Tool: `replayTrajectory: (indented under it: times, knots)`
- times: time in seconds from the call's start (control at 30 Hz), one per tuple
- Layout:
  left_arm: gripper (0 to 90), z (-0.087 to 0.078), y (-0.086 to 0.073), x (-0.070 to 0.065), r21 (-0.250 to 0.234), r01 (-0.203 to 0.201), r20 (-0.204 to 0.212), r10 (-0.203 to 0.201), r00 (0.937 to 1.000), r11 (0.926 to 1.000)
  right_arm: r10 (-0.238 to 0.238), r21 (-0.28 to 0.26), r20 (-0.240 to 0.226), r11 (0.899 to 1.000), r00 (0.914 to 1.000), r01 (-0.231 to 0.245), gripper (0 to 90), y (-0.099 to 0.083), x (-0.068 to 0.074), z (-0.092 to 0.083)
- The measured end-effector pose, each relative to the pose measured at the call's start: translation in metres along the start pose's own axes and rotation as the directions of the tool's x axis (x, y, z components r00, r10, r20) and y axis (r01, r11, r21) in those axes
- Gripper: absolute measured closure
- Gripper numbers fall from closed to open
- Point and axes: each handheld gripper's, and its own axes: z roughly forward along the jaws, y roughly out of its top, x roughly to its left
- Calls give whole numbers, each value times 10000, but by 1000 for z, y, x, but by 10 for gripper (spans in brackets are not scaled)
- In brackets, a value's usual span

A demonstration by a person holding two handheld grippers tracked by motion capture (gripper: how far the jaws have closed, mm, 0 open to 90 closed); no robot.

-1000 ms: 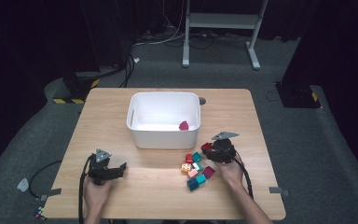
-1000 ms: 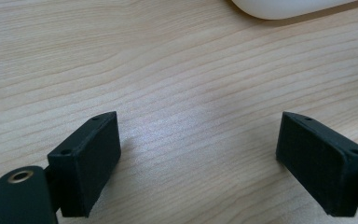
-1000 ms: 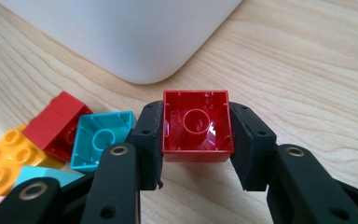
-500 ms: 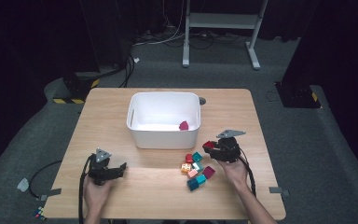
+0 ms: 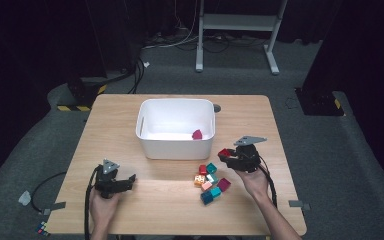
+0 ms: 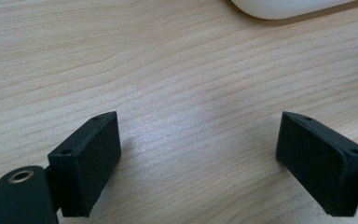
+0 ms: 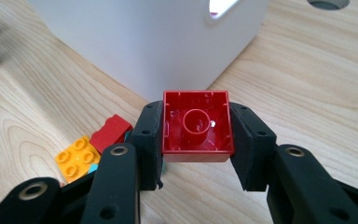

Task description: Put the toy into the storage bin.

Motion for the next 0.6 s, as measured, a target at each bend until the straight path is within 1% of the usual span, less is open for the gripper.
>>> replayTrajectory:
  times: [0.03,0.07,0.2,0.27,0.43,0.47,0.5,0.6]
  knots:
    - [139,0,0,0,0,-2,-2,2,10000,10000,52,-24,-8,10000,10000,-52,584,1,0,-1]
    - [139,0,0,0,12,-16,-1,16,10000,10000,20,-181,38,9998,10000,-19,585,3,0,-4]
    - [139,0,0,0,1,0,-1,0,10000,10000,-83,-322,104,9994,9999,87,584,7,1,-11]
    - [139,0,0,0,3,-4,0,4,10000,10000,-107,-505,33,9987,9999,109,585,13,0,-17]
    - [139,0,0,0,2,-3,-1,3,10000,10000,-132,-566,-16,9983,9999,131,584,20,-1,-23]
    - [139,0,0,0,0,0,-5,0,10000,10000,-101,-582,-17,9983,9999,99,585,21,-1,-23]
    - [139,0,0,0,0,-1,0,1,10000,10000,47,-587,-110,9983,9999,-53,584,22,-3,-24]
    - [139,0,0,0,1,-11,-6,11,10000,10000,3,-571,-86,9984,10000,-8,584,24,-4,-25]
